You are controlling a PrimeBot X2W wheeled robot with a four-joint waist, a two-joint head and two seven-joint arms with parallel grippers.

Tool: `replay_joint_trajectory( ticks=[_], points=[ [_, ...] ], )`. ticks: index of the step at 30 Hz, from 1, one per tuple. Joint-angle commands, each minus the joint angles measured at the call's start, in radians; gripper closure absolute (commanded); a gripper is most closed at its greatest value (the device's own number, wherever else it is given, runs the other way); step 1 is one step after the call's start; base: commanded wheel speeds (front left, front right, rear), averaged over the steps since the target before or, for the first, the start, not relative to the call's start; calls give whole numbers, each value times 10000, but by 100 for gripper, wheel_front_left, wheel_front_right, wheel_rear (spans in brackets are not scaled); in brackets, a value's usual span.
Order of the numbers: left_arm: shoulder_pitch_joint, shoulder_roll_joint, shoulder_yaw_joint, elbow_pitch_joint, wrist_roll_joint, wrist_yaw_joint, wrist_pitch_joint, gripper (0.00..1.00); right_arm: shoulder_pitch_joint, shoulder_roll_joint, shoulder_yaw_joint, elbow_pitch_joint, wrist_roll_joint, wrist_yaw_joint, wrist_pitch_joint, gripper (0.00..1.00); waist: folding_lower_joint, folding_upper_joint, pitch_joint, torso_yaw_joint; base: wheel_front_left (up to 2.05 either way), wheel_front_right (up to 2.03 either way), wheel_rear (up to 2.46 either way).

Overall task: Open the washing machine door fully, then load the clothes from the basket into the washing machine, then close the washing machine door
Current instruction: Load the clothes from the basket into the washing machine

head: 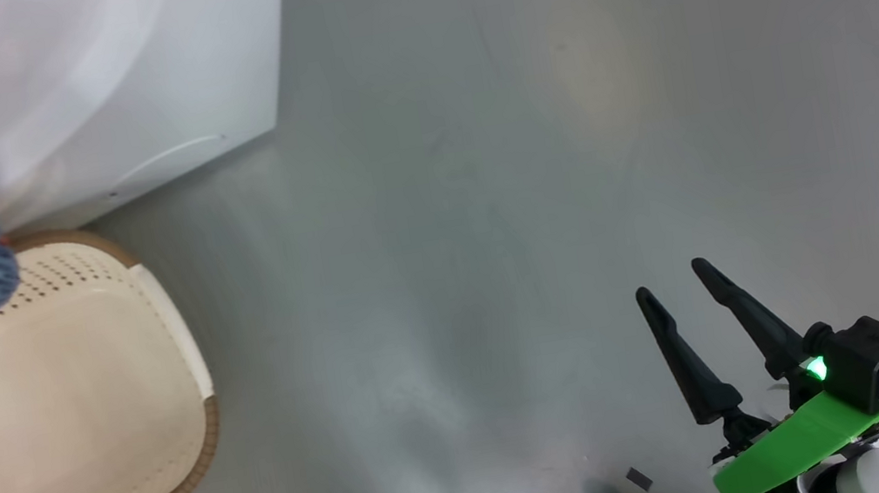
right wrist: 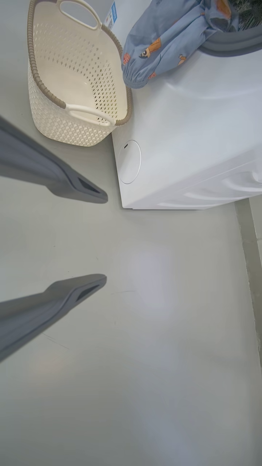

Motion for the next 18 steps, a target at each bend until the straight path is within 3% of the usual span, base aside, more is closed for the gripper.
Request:
replay_joint_trajectory(
  ticks=[1, 6, 18],
  points=[
    [168, 262, 132, -128, -152, 63, -100, 0, 58, -112, 79, -102, 125, 16, -119, 0, 0, -1, -254, 216, 0, 0, 0],
    [520, -190, 77, -64, -272, 39, -339, 0, 70, -100, -116, -5, 42, 16, -119, 0, 0, -1, -540, 600, 0, 0, 0],
    [1986, -1418, 12, -892, -741, -869, -663, 0, 72, -51, -522, -186, -240, 16, -119, 0, 0, -1, -1283, 1517, 0, 0, 0]
  ],
)
